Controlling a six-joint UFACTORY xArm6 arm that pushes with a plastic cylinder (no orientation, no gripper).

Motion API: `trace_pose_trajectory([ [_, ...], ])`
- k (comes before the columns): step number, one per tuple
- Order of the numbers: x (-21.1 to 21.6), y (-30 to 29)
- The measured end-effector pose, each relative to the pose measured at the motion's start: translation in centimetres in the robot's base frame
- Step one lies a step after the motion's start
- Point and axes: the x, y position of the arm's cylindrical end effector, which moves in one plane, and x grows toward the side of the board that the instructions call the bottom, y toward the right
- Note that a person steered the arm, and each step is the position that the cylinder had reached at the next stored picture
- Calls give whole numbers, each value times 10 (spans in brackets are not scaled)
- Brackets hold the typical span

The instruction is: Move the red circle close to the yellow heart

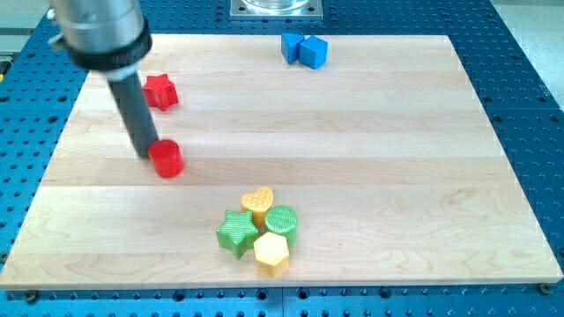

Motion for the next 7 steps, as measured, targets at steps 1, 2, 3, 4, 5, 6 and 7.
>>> trace_pose_trajectory([
  [1, -8, -11],
  [2, -5, -17],
  [3, 10, 24],
  [4, 32, 50],
  [5, 48, 71],
  [6, 28, 68],
  [7, 13, 68],
])
